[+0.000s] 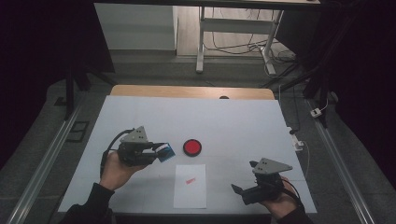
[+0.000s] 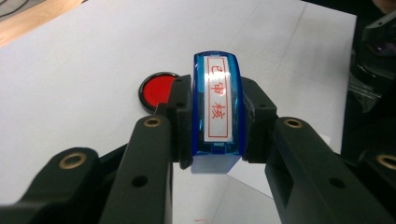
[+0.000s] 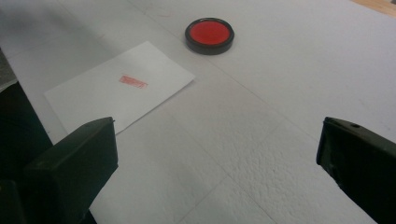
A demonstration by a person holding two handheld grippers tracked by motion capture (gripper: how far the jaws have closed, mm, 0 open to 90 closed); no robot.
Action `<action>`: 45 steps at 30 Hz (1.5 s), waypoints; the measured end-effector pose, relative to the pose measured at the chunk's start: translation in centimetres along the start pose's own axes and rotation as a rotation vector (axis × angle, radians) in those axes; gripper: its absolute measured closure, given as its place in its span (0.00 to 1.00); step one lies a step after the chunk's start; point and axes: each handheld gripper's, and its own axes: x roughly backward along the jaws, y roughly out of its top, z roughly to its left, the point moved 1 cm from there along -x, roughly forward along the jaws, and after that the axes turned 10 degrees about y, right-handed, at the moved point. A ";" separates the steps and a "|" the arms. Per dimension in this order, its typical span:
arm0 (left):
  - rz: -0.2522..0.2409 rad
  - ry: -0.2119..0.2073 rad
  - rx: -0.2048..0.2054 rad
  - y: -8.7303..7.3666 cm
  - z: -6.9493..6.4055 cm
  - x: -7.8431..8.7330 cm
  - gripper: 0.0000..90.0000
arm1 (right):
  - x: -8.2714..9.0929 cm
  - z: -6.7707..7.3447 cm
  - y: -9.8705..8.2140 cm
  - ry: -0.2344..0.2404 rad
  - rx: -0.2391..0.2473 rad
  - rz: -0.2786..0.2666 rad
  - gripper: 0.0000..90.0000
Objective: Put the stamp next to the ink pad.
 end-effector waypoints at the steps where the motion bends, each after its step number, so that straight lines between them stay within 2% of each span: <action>1: 0.002 0.007 0.002 -0.1 0.1 0.0 0.77 | 0.1 0.0 -0.1 -0.008 -0.004 0.001 0.00; 12: 0.006 0.051 0.048 -1.0 1.5 0.1 0.77 | 1.1 -0.7 -1.3 -0.076 -0.056 0.009 0.00; 22: 0.013 0.091 0.083 -1.8 2.4 0.0 0.77 | 2.0 -1.0 -2.3 -0.102 -0.088 0.021 0.00; 34: 0.067 0.158 0.103 -3.1 3.4 -0.7 0.77 | 2.8 -1.0 -2.9 -0.125 -0.105 0.019 0.00; 45: 0.117 0.192 0.115 -4.2 4.2 -1.8 0.77 | 3.4 -1.0 -3.3 -0.132 -0.137 0.006 0.00</action>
